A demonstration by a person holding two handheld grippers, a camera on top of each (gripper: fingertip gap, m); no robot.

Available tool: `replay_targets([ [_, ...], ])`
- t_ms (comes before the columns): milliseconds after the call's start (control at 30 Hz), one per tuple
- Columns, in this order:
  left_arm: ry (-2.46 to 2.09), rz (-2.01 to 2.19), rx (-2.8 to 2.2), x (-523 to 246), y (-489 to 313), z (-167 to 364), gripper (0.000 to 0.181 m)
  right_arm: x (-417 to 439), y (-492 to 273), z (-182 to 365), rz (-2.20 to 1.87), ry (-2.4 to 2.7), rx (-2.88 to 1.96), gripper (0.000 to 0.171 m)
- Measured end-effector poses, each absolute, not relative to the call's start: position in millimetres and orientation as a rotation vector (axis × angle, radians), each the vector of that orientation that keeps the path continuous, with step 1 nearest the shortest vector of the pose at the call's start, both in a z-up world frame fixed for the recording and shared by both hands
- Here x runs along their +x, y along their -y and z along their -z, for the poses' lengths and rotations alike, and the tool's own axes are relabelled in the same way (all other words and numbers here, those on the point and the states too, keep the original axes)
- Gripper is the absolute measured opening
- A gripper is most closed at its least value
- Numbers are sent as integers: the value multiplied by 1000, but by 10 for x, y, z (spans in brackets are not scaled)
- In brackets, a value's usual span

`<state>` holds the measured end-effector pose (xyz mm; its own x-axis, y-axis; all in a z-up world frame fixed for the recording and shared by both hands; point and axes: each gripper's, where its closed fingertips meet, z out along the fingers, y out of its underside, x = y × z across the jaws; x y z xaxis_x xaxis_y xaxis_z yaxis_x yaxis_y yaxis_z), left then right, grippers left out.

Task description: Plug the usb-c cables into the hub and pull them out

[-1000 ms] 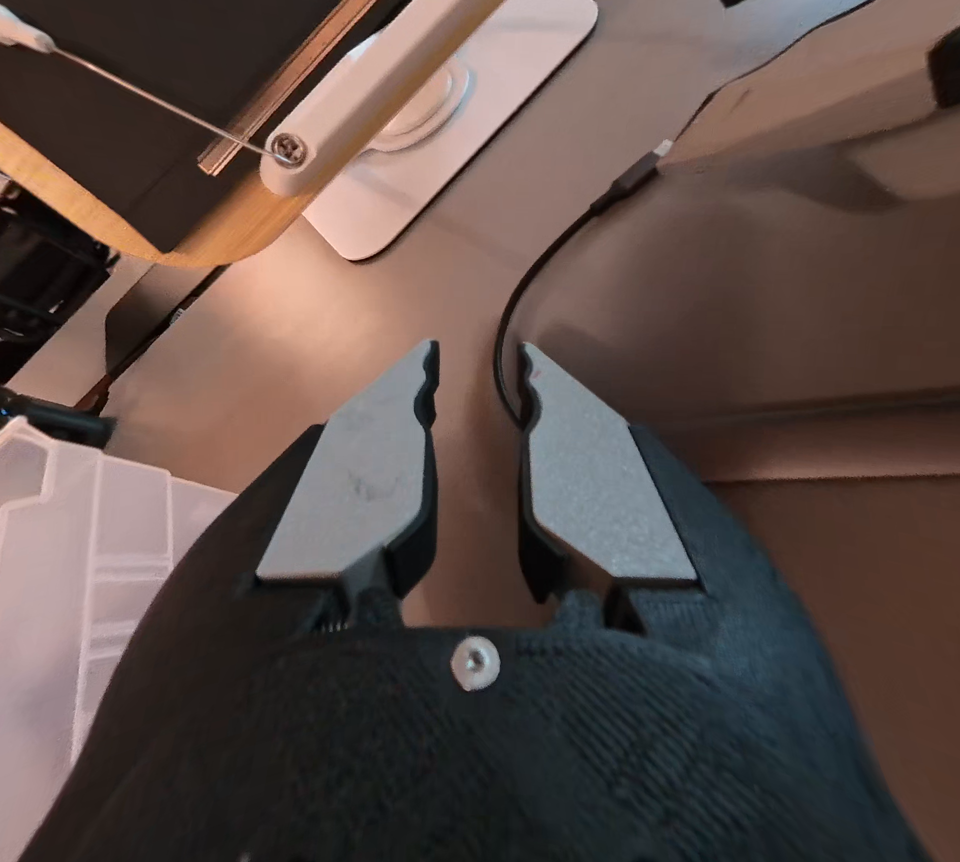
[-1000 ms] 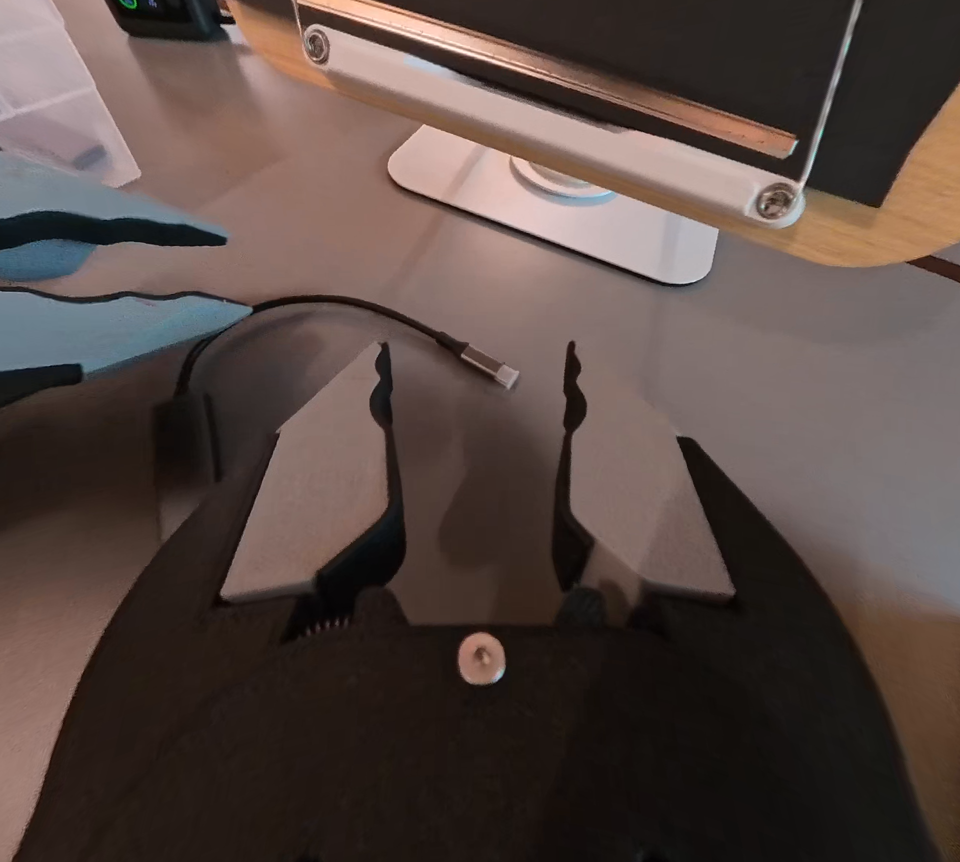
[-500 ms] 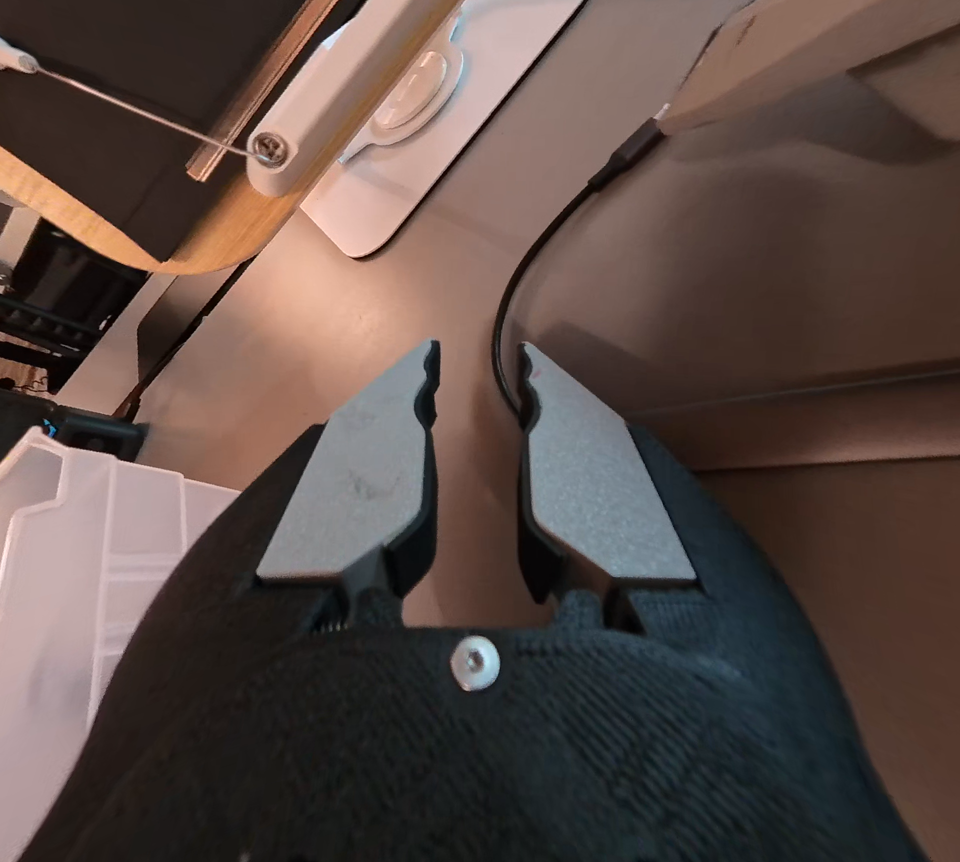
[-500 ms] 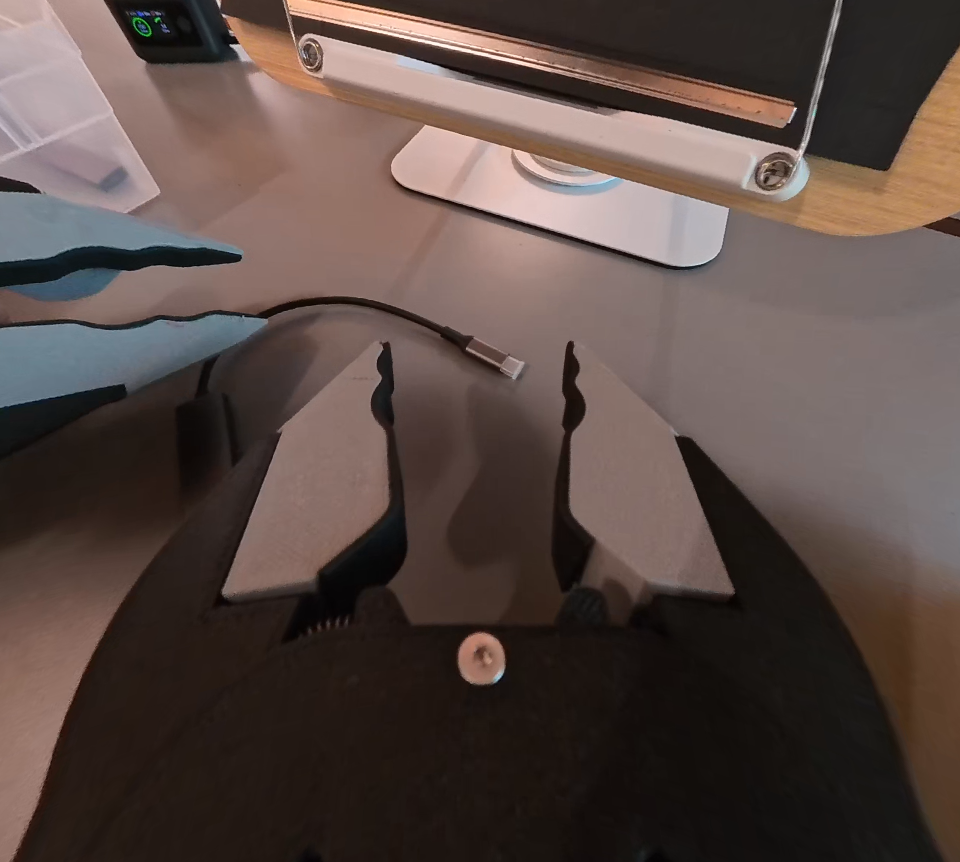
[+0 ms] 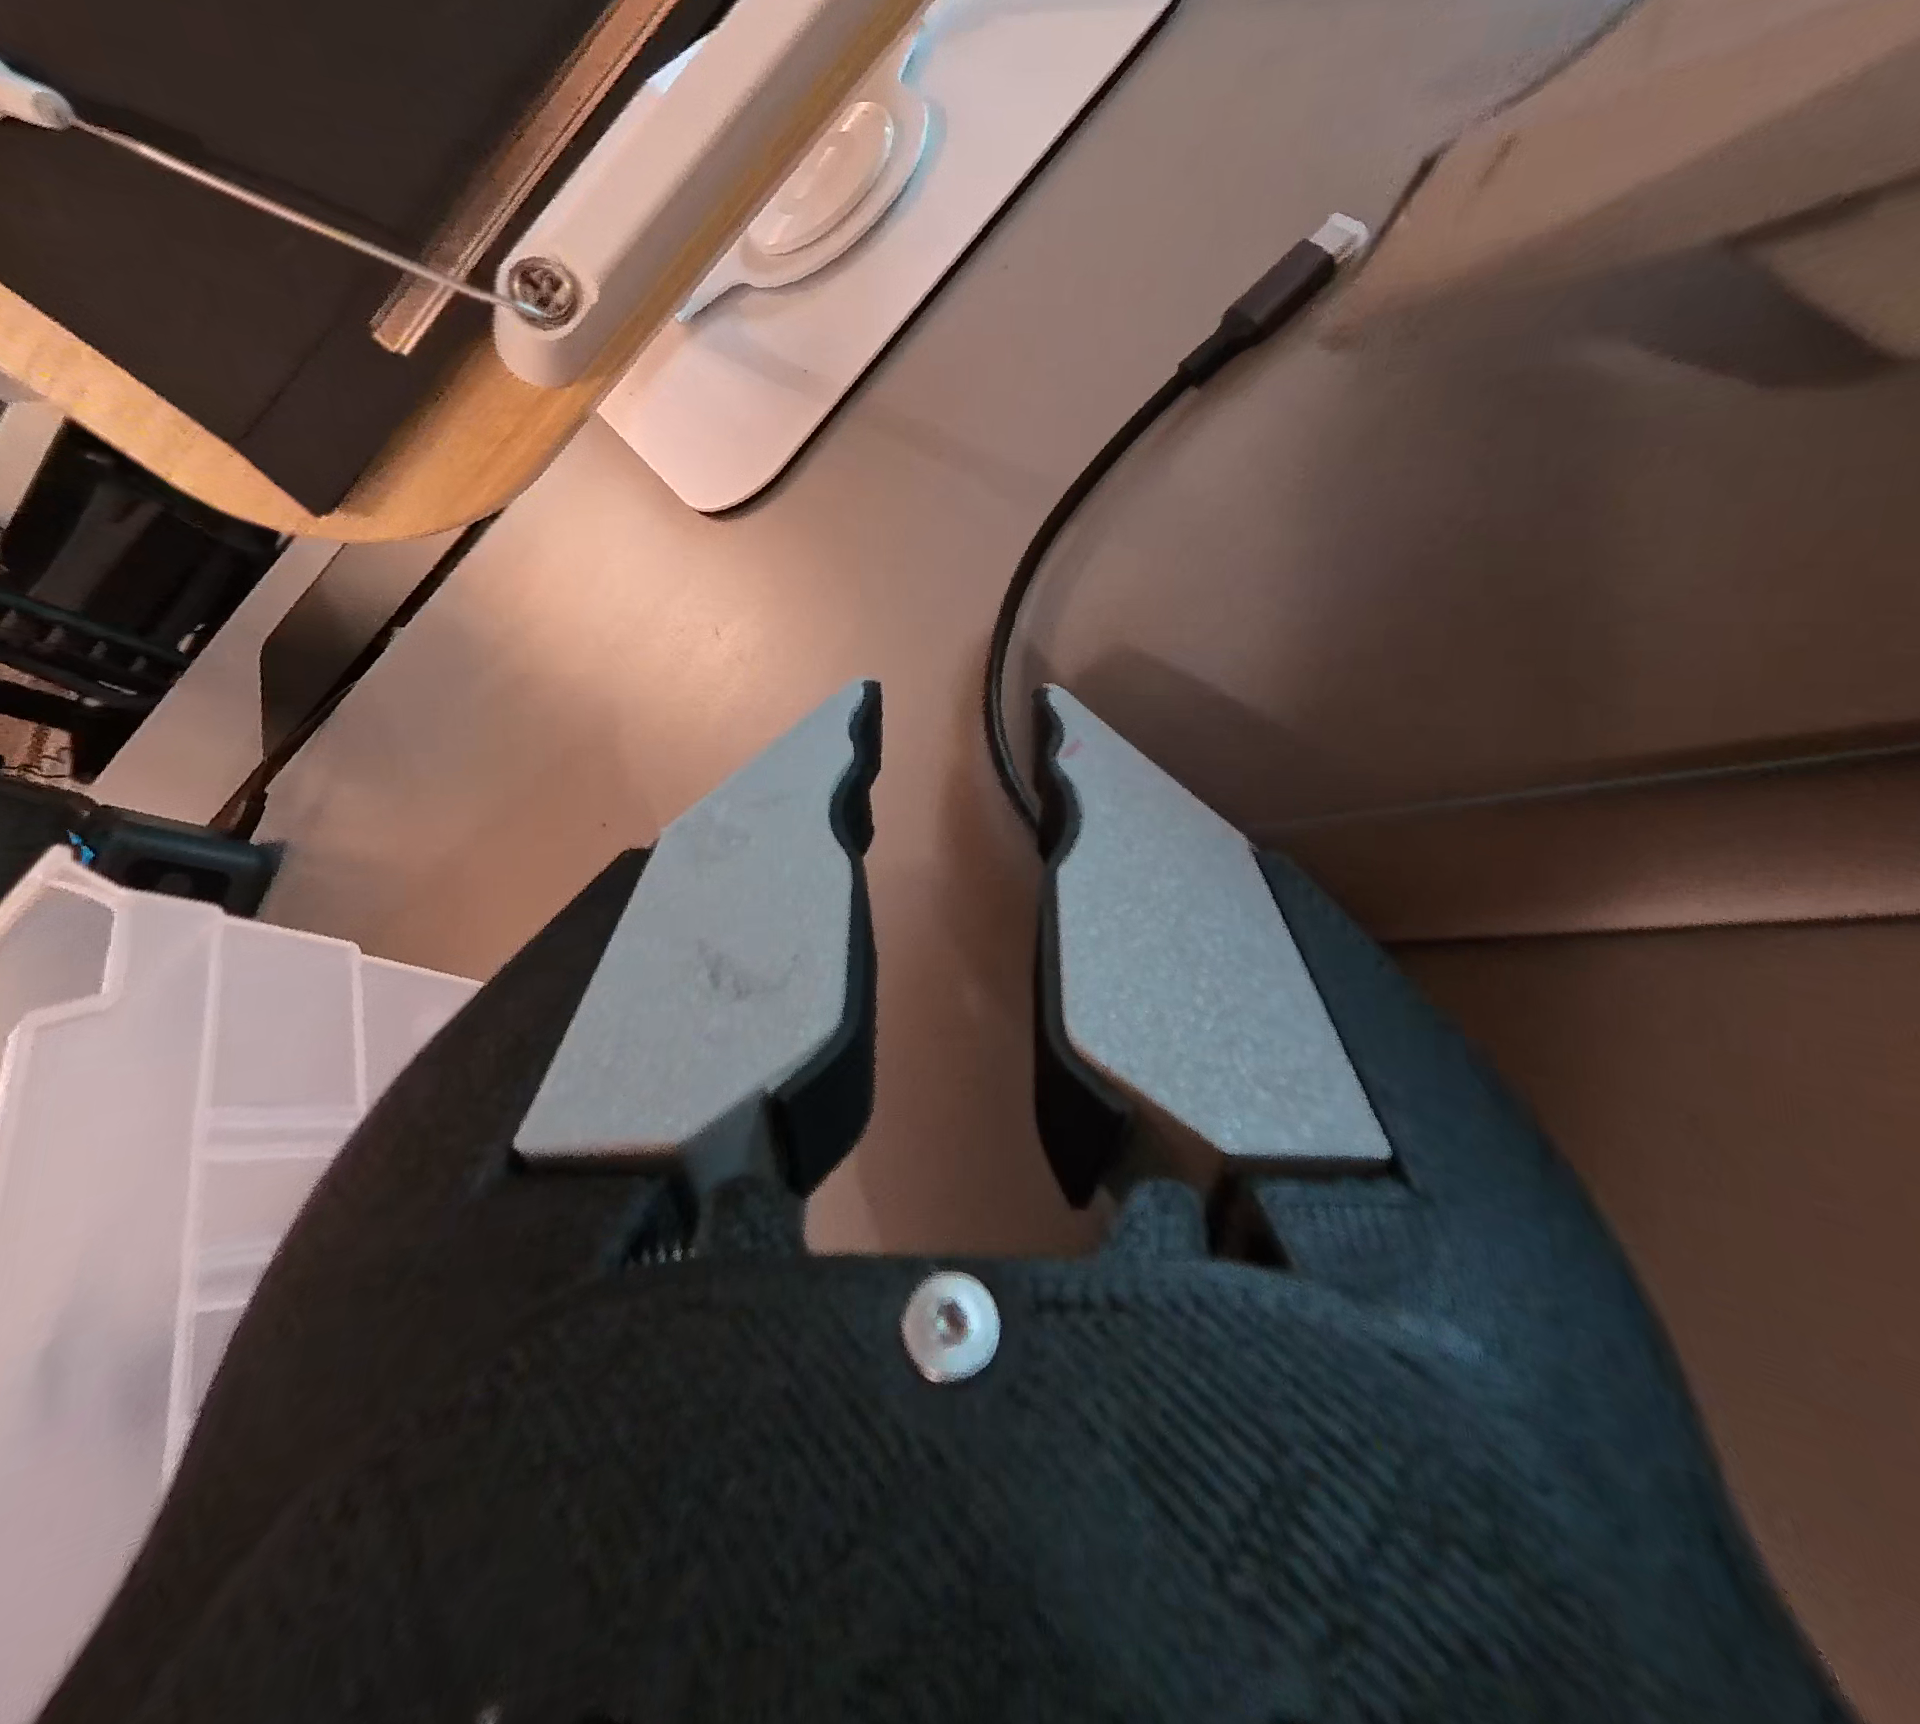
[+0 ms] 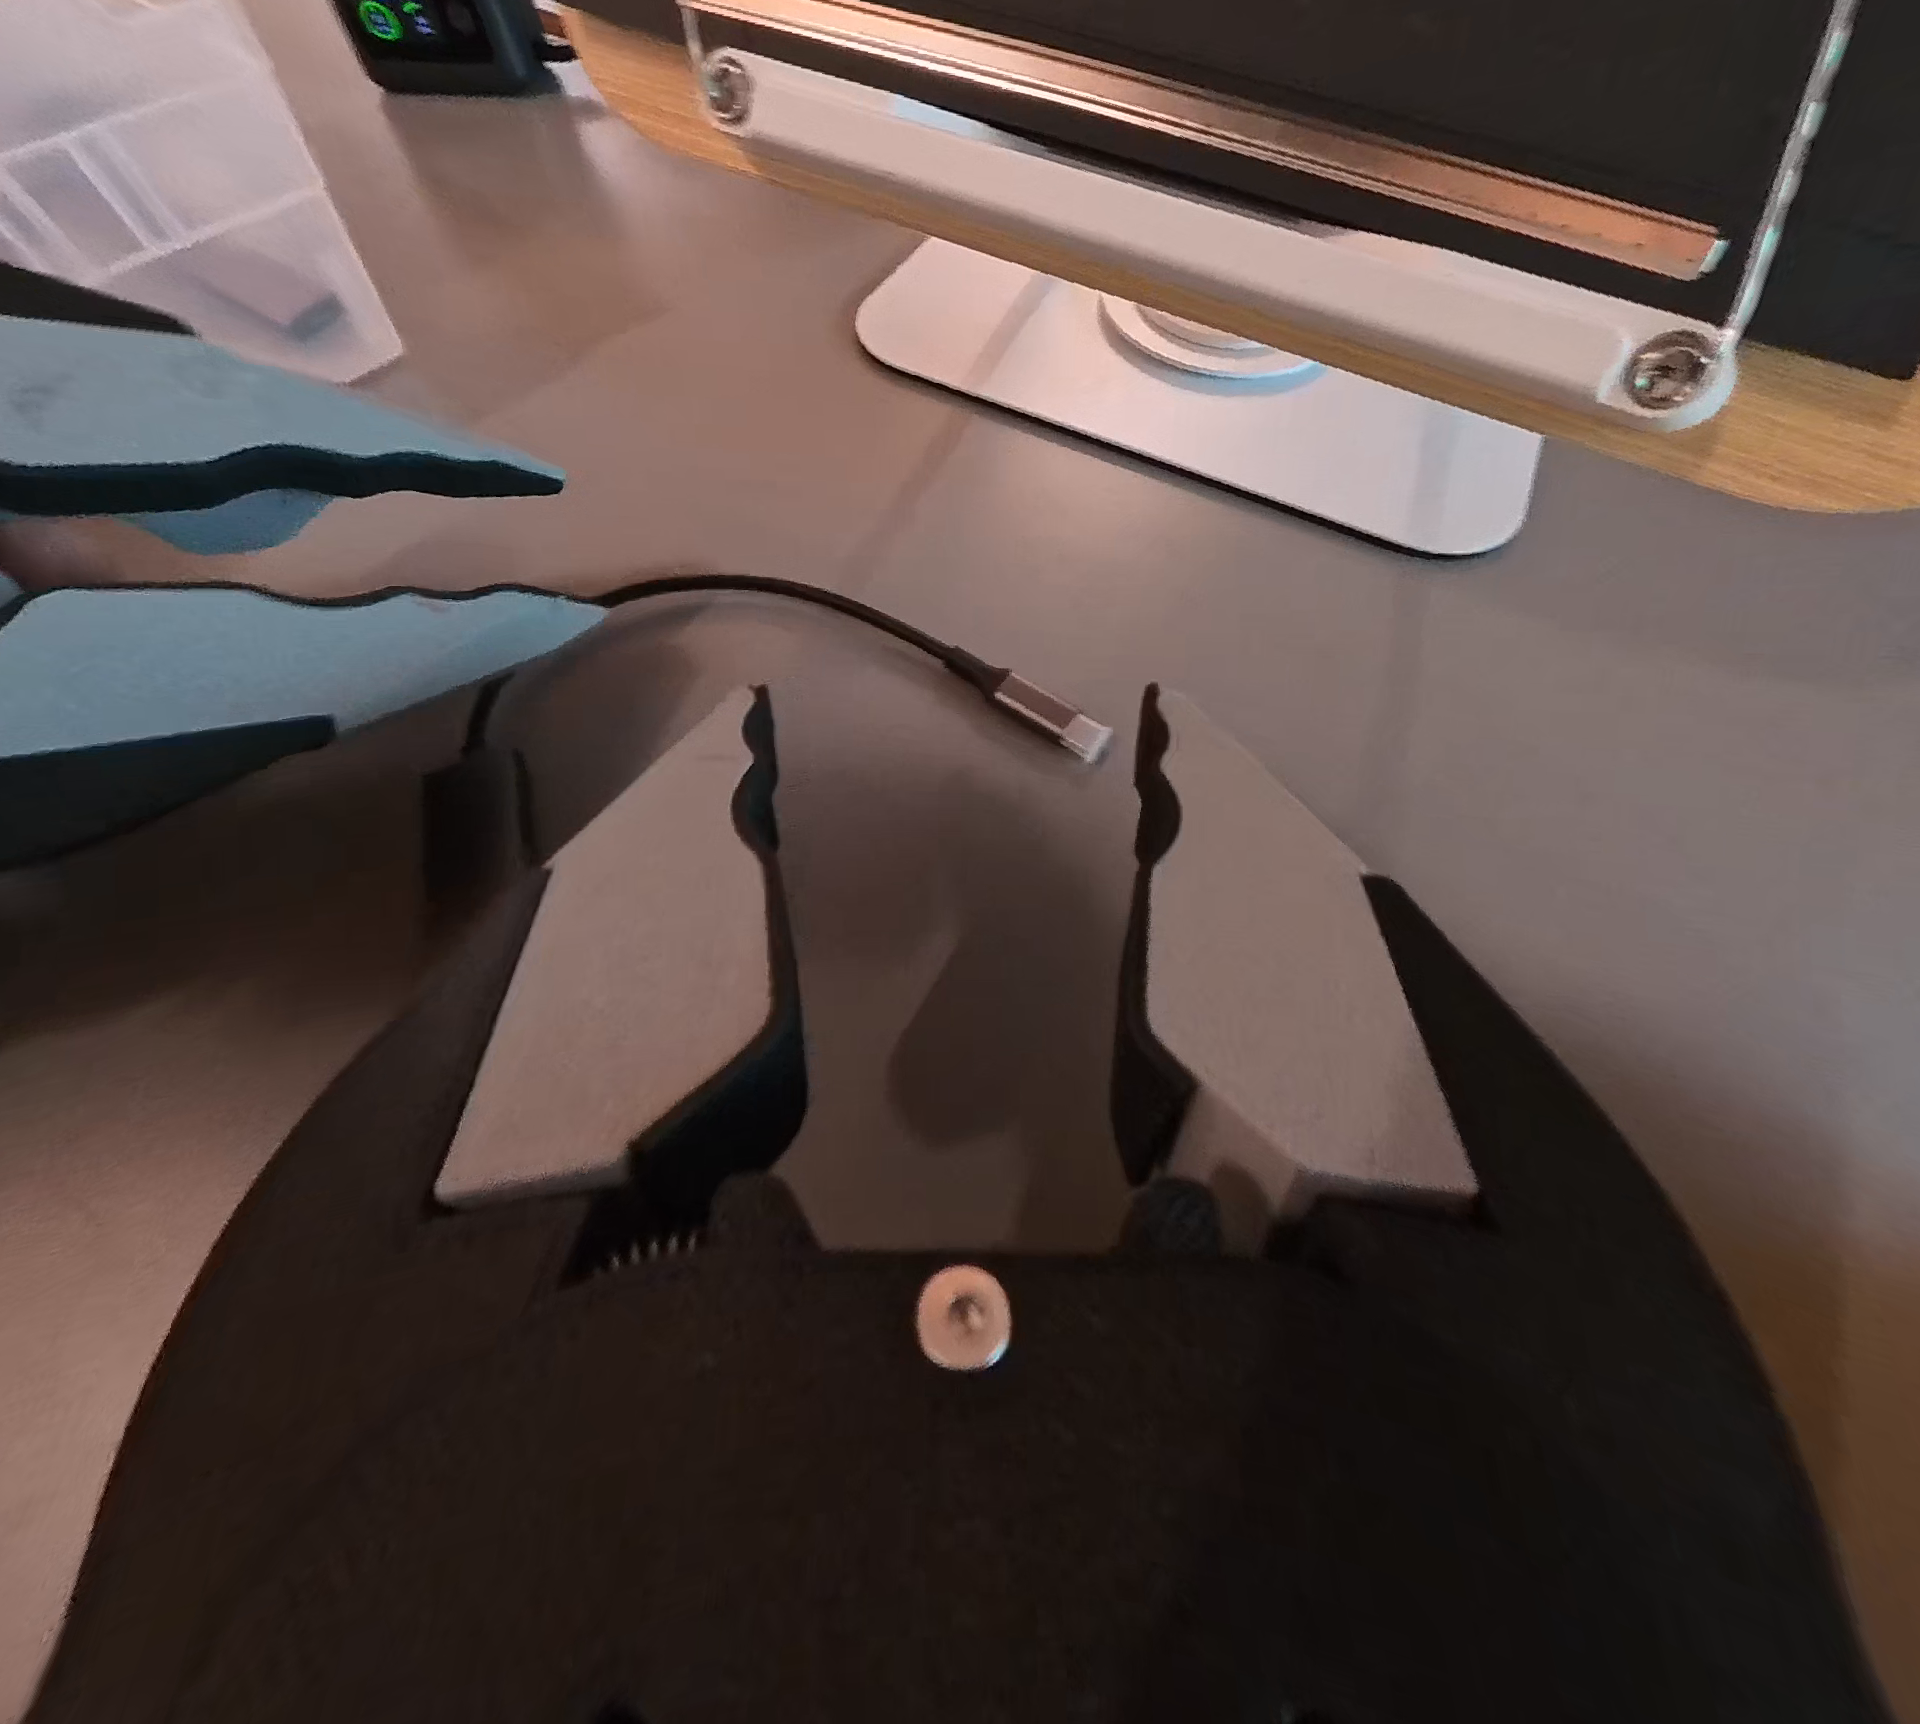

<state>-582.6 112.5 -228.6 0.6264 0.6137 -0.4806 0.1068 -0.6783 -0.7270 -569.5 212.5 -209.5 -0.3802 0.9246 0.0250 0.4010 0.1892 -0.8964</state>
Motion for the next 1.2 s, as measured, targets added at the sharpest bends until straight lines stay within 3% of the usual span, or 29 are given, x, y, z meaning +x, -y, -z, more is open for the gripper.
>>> replay_targets([
  [467, 578, -971, -2167, -5845, -1101, 2275, 25, -5108, -1291, 2338, -1248, 2403, -871, 65],
  [700, 559, -988, -2181, -5836, -1112, 2290, 26, -5050, -1314, 2549, -1068, 2501, -867, 52],
  [800, 551, -993, -2186, -5832, -1117, 2295, 25, -5033, -1352, 2540, -1077, 2505, -862, 19],
  [1200, 557, -994, -2181, -5840, -1102, 2288, 25, -4720, -1199, 2532, -1182, 2685, -637, 18],
])
